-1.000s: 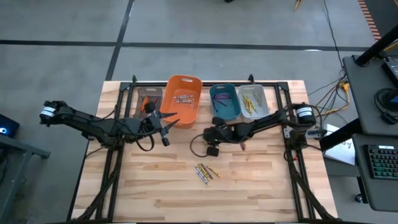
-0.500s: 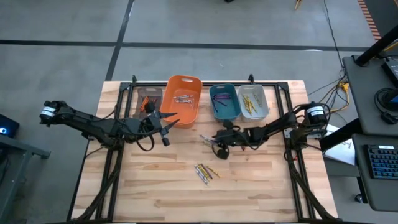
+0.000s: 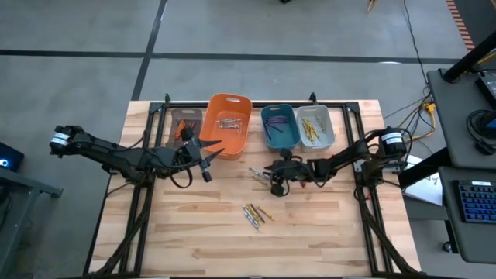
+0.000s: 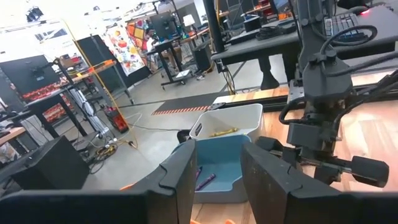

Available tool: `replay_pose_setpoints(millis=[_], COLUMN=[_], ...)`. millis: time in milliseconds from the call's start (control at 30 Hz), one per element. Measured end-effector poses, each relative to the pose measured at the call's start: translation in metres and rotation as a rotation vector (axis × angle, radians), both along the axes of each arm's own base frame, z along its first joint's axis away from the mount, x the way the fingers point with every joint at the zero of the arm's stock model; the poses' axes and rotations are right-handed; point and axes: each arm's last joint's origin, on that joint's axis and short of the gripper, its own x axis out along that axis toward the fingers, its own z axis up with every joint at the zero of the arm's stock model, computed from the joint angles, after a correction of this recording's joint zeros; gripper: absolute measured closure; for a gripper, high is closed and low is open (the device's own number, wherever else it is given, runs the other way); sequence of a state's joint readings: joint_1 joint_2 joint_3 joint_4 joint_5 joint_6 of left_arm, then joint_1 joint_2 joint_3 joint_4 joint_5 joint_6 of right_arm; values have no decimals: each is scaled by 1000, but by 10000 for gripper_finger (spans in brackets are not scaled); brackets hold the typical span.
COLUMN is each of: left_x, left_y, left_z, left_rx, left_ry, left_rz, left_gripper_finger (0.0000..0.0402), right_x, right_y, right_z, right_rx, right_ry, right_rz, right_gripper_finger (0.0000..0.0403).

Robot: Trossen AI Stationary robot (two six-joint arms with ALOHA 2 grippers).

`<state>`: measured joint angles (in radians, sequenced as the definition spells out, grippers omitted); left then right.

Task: Sort crayons
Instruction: Put the white crayon into the orange bin

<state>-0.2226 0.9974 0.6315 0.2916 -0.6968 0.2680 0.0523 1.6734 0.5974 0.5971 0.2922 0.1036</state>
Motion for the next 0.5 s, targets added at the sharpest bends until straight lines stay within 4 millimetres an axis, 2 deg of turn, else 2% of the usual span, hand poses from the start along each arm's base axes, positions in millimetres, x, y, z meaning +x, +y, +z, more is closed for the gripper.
replay_pose_setpoints(millis=[200, 500], left_x=[0, 0], left_y=[0, 0], left_z=[0, 0], left_rx=[0, 0], left_ry=[0, 0], left_rz=[0, 0], left_gripper_finger=[294, 294], right_x=[3, 4], right_y=[0, 0], right_z=[-17, -30], right_rx=[0, -5], right_ry=[12, 39], right_rz=[0, -5], right_gripper_finger=[330, 330])
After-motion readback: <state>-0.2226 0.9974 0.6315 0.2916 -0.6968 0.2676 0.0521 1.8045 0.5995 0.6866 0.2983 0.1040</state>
